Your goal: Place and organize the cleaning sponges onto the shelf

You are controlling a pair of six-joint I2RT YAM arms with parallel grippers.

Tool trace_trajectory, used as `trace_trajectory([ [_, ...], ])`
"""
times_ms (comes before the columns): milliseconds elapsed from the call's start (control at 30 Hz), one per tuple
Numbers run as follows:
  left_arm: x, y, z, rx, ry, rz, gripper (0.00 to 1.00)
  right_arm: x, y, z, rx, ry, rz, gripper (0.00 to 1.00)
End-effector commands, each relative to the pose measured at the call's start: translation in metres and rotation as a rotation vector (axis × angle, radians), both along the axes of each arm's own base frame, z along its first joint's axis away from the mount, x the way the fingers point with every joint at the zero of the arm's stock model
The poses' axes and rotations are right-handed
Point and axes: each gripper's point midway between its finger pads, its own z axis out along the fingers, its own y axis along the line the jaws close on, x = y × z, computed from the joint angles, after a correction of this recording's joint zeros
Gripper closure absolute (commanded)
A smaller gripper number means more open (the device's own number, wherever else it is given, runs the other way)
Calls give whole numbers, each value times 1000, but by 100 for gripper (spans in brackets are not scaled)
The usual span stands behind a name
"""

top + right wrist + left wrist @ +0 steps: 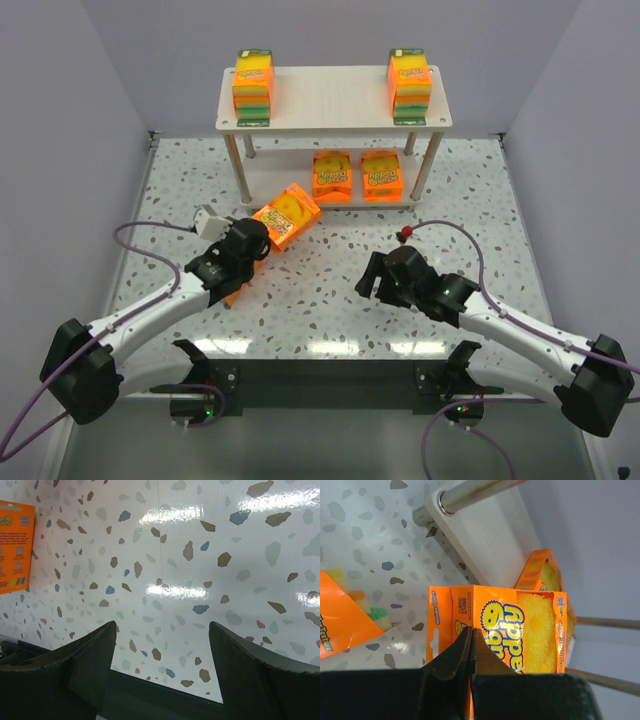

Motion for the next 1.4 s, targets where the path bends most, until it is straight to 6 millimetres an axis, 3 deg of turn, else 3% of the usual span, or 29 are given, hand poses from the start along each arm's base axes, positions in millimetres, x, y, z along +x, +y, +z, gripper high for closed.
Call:
trace_trajectory([
  [0,8,34,27,-204,-136,302,100,-1,-8,-3,-24,-10,3,22],
  [133,21,35,35,-332,-151,453,100,-3,-7,-2,-25,-9,23,23],
  [167,26,35,22,-312,-113,487,100,-3,-6,-1,-24,-9,26,23],
  [233,33,34,29,-344,-95,559,100,-5,-5,2,-23,-9,40,23],
  [267,38,32,15,-321,-66,587,100,-5,-6,4,-23,-10,42,23],
  [333,51,27,26,-335,-97,616,100,-6,-8,8,-27,-18,50,23],
  [367,58,24,19,-315,-91,625,100,-7,-9,9,-27,-21,53,23],
  [433,70,20,33,-325,-121,654,100,-9,-12,12,-33,-30,62,23],
  [467,75,20,27,-301,-117,672,100,-9,-13,14,-34,-34,65,23],
  [500,80,21,36,-308,-135,698,100,-11,-16,15,-45,-38,70,23],
  [667,96,26,25,-287,-132,768,100,-14,-19,20,-54,-52,94,23],
  [967,127,26,7,-301,-150,798,100,-14,-17,19,-73,-48,138,23],
  [1167,159,17,12,-327,-178,780,100,-15,-13,17,-74,-41,166,24],
  [1367,179,4,10,-359,-211,723,100,-16,-12,11,-78,-37,180,24],
])
